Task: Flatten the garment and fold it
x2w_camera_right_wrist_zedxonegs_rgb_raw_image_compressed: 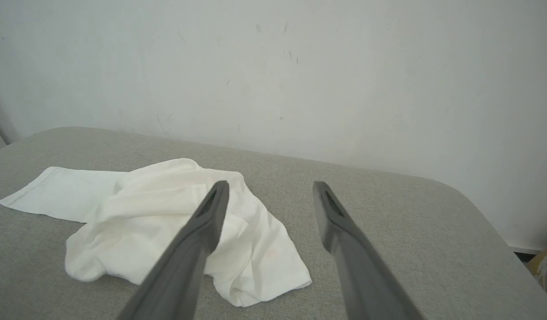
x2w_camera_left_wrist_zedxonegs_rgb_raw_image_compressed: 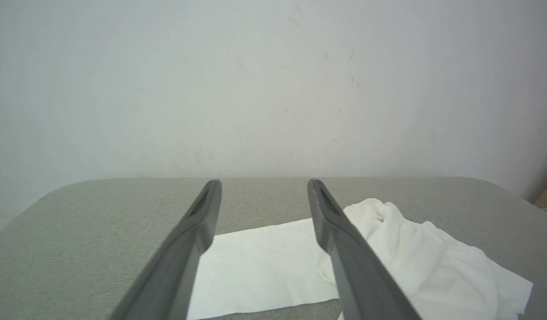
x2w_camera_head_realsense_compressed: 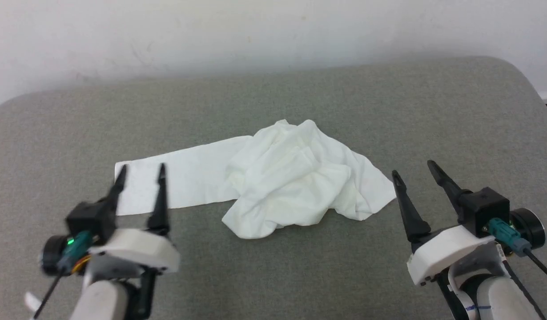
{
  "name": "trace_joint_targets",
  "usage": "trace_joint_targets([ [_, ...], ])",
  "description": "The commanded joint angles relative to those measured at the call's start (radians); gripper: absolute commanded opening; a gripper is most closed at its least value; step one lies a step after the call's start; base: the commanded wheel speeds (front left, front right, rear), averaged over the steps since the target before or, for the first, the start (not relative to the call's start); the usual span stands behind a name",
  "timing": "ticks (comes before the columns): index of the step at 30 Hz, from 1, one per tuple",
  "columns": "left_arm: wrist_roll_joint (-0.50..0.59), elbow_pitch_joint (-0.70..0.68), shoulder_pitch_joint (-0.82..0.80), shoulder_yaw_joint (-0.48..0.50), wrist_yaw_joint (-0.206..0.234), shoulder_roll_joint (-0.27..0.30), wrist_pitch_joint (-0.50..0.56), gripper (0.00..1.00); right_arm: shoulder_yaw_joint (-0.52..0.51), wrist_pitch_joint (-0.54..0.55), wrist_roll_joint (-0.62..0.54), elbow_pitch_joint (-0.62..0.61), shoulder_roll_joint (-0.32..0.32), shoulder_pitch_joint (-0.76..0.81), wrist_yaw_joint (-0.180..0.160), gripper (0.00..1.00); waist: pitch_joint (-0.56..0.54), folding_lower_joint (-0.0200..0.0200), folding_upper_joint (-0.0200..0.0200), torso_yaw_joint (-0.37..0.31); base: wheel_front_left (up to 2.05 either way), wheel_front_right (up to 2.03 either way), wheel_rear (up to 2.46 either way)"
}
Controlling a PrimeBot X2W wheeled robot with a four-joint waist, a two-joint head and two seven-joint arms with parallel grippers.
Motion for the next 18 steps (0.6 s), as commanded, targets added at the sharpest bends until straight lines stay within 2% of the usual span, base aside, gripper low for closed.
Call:
trace_joint_targets([
  [1, 0.007, -0.018, 0.039, 0.034, 0.027, 0.02, -0.02, 1.0, -0.001, 0.005, 0.007, 0.005, 0.003, 0.014, -0.002, 1.0, -0.001, 0.0001, 0.0, 0.001, 0.0, 0.0, 0.0],
  [5, 0.0, -0.035, 0.085, 0.097, 0.066, 0.042, -0.046, 1.0, -0.003, 0.01, 0.011, 0.022, 0.003, 0.018, -0.002, 1.0, 0.006, 0.0001, 0.0, 0.011, 0.0, 0.0, 0.0],
  [11, -0.006, -0.045, 0.123, 0.132, 0.081, 0.065, -0.058, 1.0, 0.013, 0.029, 0.021, 0.085, 0.003, 0.0, -0.002, 1.0, 0.012, 0.0001, 0.0, 0.029, 0.0, 0.0, 0.0],
  [18, -0.009, -0.059, 0.133, 0.127, 0.09, 0.058, -0.065, 1.0, 0.124, 0.106, 0.182, 0.257, -0.061, -0.139, -0.002, 1.0, 0.041, 0.0001, 0.0, 0.068, 0.0, 0.0, 0.0],
])
